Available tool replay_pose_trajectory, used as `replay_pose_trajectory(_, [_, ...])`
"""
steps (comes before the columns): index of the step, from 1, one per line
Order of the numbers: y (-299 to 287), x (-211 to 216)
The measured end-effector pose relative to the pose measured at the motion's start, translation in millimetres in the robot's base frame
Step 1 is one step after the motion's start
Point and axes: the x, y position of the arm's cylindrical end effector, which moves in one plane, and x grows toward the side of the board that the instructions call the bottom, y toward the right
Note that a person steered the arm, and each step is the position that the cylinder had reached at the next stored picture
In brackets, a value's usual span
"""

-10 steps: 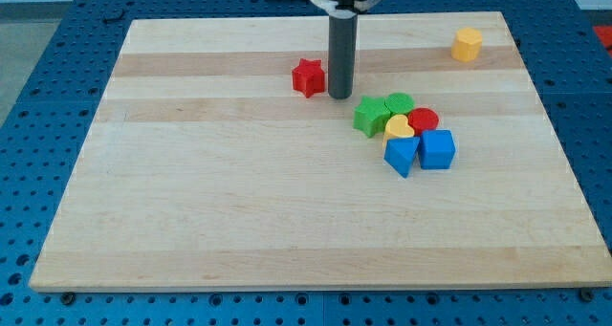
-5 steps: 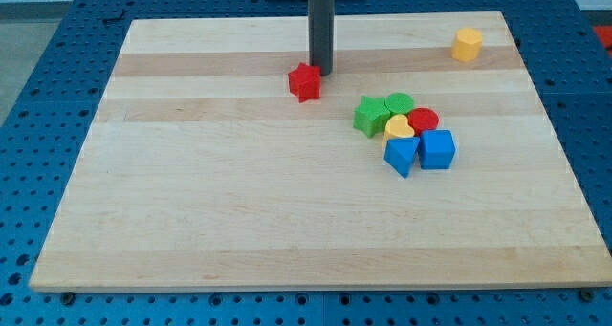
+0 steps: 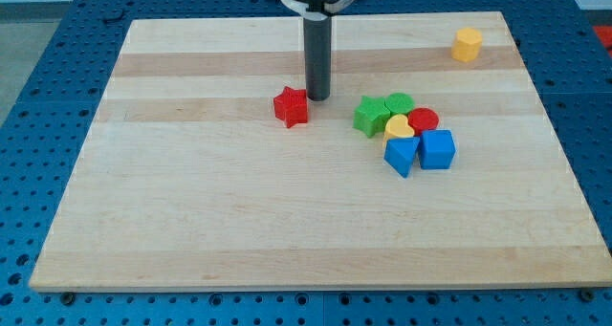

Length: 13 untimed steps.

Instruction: Push red star towards group of blocks

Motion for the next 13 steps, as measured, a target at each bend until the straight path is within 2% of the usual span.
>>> replay_pose_trajectory(3, [-7, 36])
replay_pose_trajectory(5, [-30, 5])
replay_pose_trajectory(6, [-40, 9])
replay_pose_trajectory(8, [-26, 61])
replay_pose_trajectory(9, [-33, 69])
replay_pose_trajectory(10, [-76, 53])
replay_pose_trajectory(11, [-101, 58])
replay_pose_trajectory(13, [-69, 102])
